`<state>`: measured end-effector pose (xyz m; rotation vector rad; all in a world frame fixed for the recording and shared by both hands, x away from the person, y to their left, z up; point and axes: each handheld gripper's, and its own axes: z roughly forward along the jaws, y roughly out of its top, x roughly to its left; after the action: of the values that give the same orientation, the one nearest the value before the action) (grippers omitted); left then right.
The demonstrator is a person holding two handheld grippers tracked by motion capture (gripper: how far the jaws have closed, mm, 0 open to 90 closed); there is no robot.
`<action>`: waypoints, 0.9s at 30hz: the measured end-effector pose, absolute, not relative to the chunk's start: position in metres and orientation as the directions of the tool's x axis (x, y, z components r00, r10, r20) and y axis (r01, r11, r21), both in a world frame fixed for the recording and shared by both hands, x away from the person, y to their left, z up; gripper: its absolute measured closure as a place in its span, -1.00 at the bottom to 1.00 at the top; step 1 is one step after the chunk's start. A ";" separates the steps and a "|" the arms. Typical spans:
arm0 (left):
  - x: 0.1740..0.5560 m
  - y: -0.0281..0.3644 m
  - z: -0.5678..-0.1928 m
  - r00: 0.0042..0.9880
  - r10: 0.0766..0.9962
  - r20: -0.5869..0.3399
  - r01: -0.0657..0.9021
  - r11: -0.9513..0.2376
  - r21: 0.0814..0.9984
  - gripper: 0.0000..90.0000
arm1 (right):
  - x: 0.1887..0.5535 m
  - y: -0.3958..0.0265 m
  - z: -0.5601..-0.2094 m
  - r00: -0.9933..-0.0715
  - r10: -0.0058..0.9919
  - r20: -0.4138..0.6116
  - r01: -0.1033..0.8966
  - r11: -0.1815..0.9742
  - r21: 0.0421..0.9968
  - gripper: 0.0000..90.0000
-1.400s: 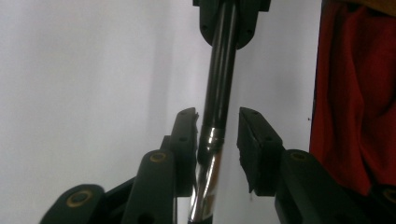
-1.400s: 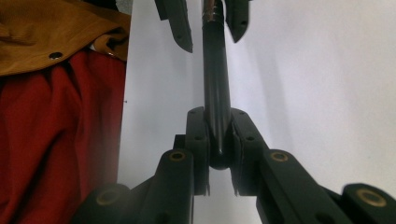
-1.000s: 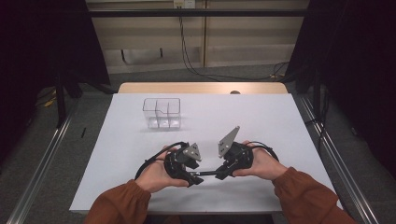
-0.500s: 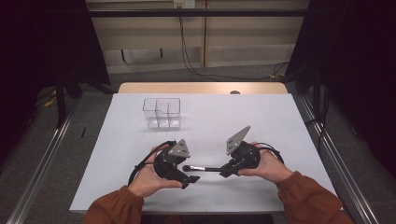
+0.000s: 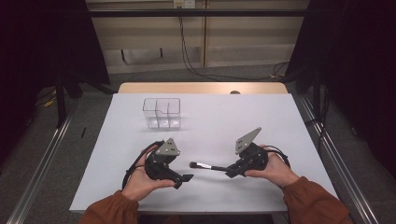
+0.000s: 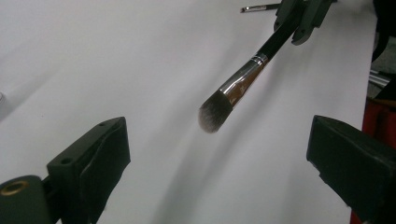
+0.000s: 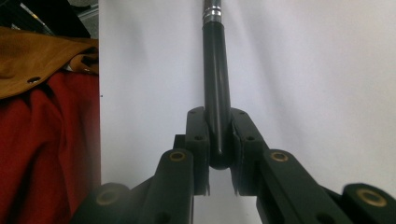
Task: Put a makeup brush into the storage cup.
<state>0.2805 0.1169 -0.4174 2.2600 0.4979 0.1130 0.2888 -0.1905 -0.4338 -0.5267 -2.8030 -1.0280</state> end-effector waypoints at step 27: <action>0.273 0.127 -0.430 0.895 0.441 -0.072 0.336 -0.559 0.758 -0.92 | 0.277 -0.205 -0.444 -0.895 0.388 0.219 0.418 0.558 0.717 0.77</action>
<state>0.2730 0.1274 -0.4297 2.2128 0.5547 0.1586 0.2771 -0.2053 -0.4443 -0.7087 -2.7410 -1.2758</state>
